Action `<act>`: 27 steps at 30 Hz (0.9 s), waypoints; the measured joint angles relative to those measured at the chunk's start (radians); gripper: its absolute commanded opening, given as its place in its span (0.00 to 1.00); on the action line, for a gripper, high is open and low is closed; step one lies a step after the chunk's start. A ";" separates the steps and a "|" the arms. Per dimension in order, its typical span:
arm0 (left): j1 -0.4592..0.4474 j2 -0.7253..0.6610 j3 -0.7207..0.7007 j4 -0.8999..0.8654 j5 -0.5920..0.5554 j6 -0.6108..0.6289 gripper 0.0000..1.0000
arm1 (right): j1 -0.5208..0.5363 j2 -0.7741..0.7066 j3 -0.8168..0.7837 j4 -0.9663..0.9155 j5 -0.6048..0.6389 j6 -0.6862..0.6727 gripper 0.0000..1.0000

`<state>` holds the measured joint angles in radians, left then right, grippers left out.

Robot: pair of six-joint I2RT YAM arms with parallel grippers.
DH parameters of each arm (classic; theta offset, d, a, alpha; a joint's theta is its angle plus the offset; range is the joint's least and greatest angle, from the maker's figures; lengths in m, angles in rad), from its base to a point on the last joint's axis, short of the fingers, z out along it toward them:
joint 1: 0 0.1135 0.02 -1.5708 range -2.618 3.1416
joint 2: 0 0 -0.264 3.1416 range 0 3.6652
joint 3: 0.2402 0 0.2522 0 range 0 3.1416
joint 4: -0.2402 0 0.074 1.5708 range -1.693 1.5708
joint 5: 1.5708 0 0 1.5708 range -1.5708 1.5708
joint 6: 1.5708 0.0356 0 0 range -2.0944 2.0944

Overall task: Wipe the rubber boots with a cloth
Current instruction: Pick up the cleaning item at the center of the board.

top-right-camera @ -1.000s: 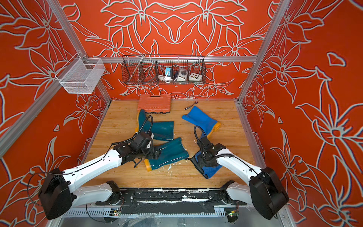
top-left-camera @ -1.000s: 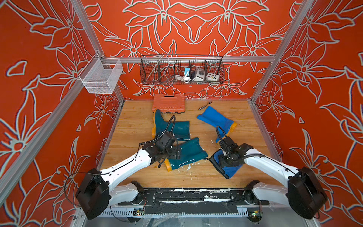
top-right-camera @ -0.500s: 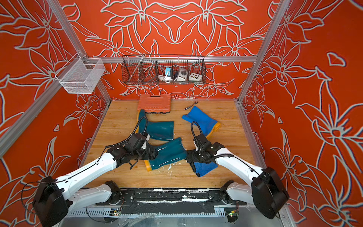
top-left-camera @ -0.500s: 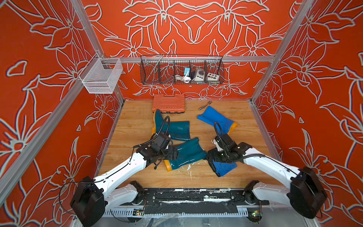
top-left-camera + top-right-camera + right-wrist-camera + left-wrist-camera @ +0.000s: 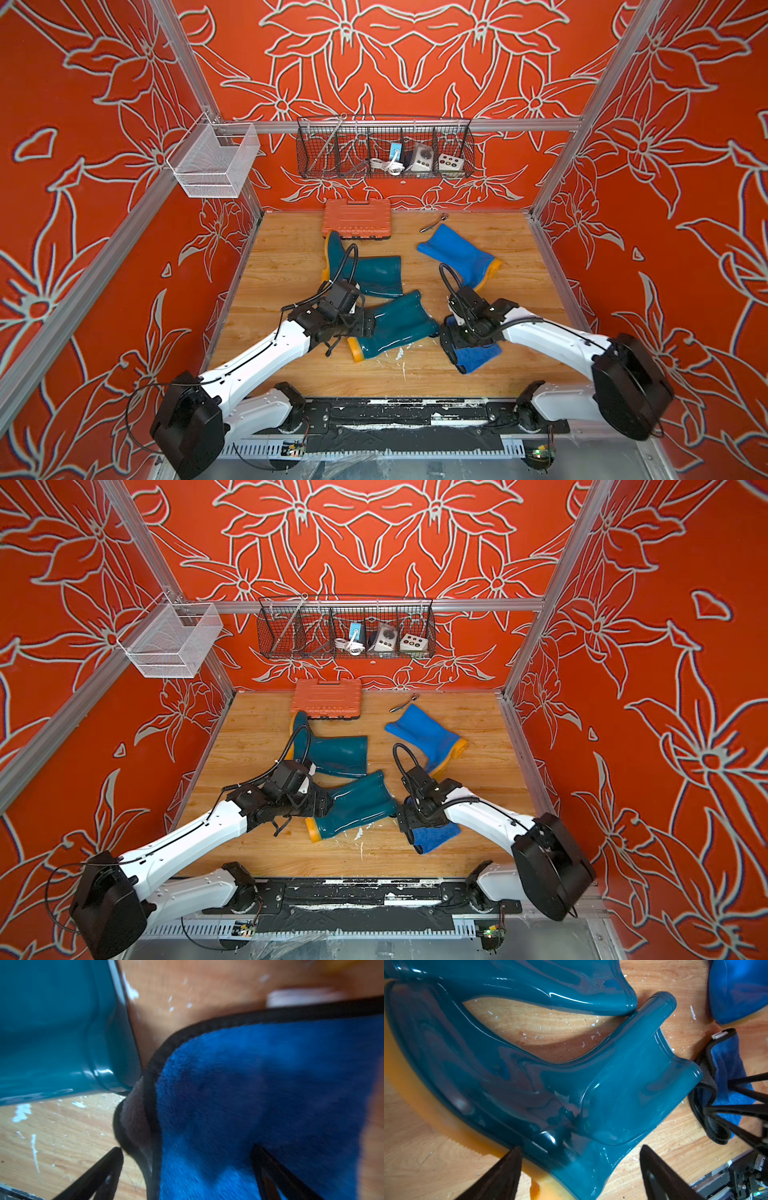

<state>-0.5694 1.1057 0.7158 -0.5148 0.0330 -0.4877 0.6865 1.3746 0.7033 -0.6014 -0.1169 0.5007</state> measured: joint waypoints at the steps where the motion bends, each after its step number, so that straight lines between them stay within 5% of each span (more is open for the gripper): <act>1: 0.000 -0.002 0.000 -0.003 -0.003 0.000 0.88 | 0.002 0.015 0.010 -0.003 0.003 0.000 0.99; 3: 0.000 -0.009 0.000 -0.011 -0.012 0.000 0.88 | 0.005 0.029 0.015 -0.007 0.003 -0.001 0.87; 5: 0.001 -0.023 0.000 -0.025 -0.027 -0.003 0.89 | 0.002 0.047 0.019 -0.016 0.020 -0.007 0.46; 8: 0.001 -0.057 0.000 -0.043 -0.061 -0.010 0.90 | -0.010 0.044 0.020 -0.035 0.083 -0.012 0.03; 15: 0.034 -0.174 0.000 -0.117 -0.143 -0.043 0.98 | 0.006 -0.206 -0.029 -0.066 0.061 -0.024 0.00; 20: 0.158 -0.208 -0.016 -0.155 -0.093 -0.058 0.98 | 0.008 -0.470 0.068 -0.117 0.063 -0.051 0.00; 27: 0.228 -0.255 -0.117 -0.103 0.101 -0.069 0.98 | 0.060 -0.290 0.261 -0.061 -0.033 -0.085 0.00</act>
<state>-0.3416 0.8505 0.5987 -0.6178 0.1341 -0.5571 0.7467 1.0847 0.9642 -0.6624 -0.1497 0.4156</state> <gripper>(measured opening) 0.983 0.108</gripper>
